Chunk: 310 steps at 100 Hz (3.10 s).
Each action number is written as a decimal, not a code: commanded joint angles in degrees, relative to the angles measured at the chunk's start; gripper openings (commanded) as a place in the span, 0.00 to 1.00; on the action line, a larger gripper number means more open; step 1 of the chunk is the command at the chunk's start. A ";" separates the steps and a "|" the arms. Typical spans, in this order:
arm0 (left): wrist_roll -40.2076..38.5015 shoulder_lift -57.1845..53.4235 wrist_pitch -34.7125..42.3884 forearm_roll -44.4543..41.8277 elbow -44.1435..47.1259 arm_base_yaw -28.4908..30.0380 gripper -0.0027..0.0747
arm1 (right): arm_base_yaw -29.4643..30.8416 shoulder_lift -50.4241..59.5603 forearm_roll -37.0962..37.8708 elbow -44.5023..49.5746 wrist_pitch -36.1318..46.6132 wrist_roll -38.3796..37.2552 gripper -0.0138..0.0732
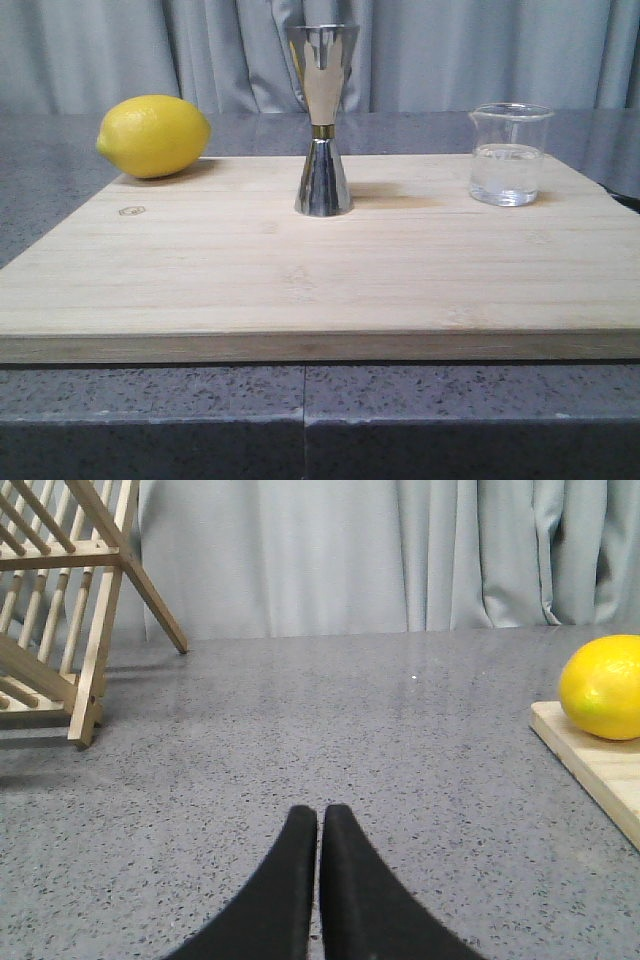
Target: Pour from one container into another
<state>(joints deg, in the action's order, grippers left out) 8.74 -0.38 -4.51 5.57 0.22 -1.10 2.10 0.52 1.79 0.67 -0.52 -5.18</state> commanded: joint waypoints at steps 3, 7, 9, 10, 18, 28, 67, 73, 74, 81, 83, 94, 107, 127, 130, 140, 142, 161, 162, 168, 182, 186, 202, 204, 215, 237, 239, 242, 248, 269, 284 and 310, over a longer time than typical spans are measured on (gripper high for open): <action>-0.75 -1.24 4.51 0.08 1.60 0.23 0.01 | 0.45 1.15 0.10 0.59 4.12 0.71 0.08; -0.75 -1.24 4.51 0.08 1.60 0.23 0.01 | 0.45 1.15 0.10 0.59 4.12 0.71 0.08; -0.75 -1.24 4.51 0.08 1.60 0.23 0.01 | 0.45 1.15 0.10 0.59 4.12 0.71 0.08; -0.75 -1.24 4.51 0.08 1.60 0.23 0.01 | 0.45 1.15 0.10 0.59 4.12 0.71 0.08; -0.75 -1.24 4.51 0.08 1.60 0.23 0.01 | 0.45 1.15 0.10 0.59 4.12 0.71 0.08; -0.75 -1.24 4.51 0.08 1.60 0.23 0.01 | 0.45 1.15 0.10 0.59 4.12 0.71 0.08; -0.75 -1.24 4.51 0.08 1.60 0.23 0.01 | 0.45 1.15 0.10 0.59 4.12 0.71 0.08; -0.75 -1.24 4.51 0.08 1.60 0.23 0.01 | 0.45 1.15 0.10 0.59 4.12 0.71 0.08; -0.75 -1.24 4.51 0.08 1.60 0.23 0.01 | 0.45 1.15 0.10 0.59 4.12 0.71 0.08; -0.75 -1.24 4.92 0.08 1.60 0.23 0.01 | 0.45 1.15 0.10 0.59 4.12 0.71 0.08; -0.75 -1.24 5.08 0.08 1.60 0.23 0.01 | 0.45 1.15 0.10 0.59 4.35 0.71 0.08; -0.75 -1.24 6.27 2.52 1.60 0.23 0.01 | 0.45 1.15 0.10 0.59 5.62 0.71 0.08; -0.75 -1.24 7.58 5.43 1.21 0.23 0.01 | 0.45 1.15 0.10 0.36 5.89 0.71 0.08; -0.75 -1.24 6.55 7.73 -2.76 0.23 0.01 | 0.45 1.15 0.21 -4.14 3.45 0.71 0.08; -0.75 -1.24 5.83 7.73 -3.73 0.23 0.01 | 0.45 1.15 0.30 -5.55 2.35 0.71 0.08; -0.75 -0.92 3.62 7.73 -7.90 0.23 0.01 | 0.45 0.22 0.34 -9.87 -2.49 0.71 0.08; -0.75 -0.75 2.84 7.73 -8.84 0.23 0.01 | 0.45 -0.10 0.48 -10.88 -3.73 0.71 0.08; -0.75 3.84 -5.10 7.73 -17.42 0.23 0.01 | 0.45 -5.09 3.68 -19.44 -11.04 0.71 0.08; -0.75 4.32 -5.43 7.73 -17.73 0.23 0.01 | 0.45 -5.31 3.82 -19.73 -11.31 0.71 0.08; -0.75 6.34 -8.17 7.63 -20.52 0.23 0.01 | 0.45 -7.36 5.09 -22.36 -12.17 0.71 0.08; -0.75 11.18 -13.13 7.50 -26.14 0.23 0.01 | 0.45 -11.56 7.06 -27.81 -16.01 3.67 0.08; -0.75 12.18 -14.08 7.60 -27.16 0.23 0.01 | 0.45 -12.44 7.06 -29.16 -17.03 4.36 0.08; -0.75 13.44 -12.25 7.60 -28.11 0.23 0.01 | 0.45 -14.27 7.06 -31.15 -15.44 4.73 0.08; -0.75 13.44 -12.25 7.60 -28.11 0.23 0.01 | 0.45 -14.27 7.06 -31.15 -14.91 4.73 0.08; -0.75 13.44 -12.25 7.71 -28.11 0.23 0.01 | 0.45 -14.27 7.06 -31.15 -13.03 4.73 0.08; -0.75 13.44 -12.25 7.71 -28.11 0.23 0.01 | 0.45 -14.27 6.79 -31.04 -11.72 4.73 0.08; -0.75 13.44 -12.25 7.71 -28.11 0.23 0.01 | 0.45 -14.27 6.79 -31.04 -11.72 4.73 0.08; -0.75 13.44 -12.25 7.71 -28.11 0.23 0.01 | 0.45 -14.27 6.79 -31.04 -11.72 4.73 0.08; -0.75 13.44 -12.25 7.71 -28.11 0.23 0.01 | 0.45 -14.27 6.79 -31.04 -11.72 4.73 0.08; -0.75 13.44 -12.27 9.04 -28.11 0.23 0.01 | 0.45 -14.27 6.79 -30.50 -13.28 4.73 0.09; -0.75 13.44 -12.11 8.80 -28.11 0.32 0.22 | 0.45 -14.27 6.79 -30.40 -16.09 4.60 0.39; -0.75 13.44 -12.11 9.08 -28.11 0.32 0.75 | 0.45 -14.27 6.79 -30.40 -17.16 4.60 0.73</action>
<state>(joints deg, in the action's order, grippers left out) 8.42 12.01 -21.22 13.64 -25.92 -0.98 2.10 -12.48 7.98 -28.44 -21.55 -0.90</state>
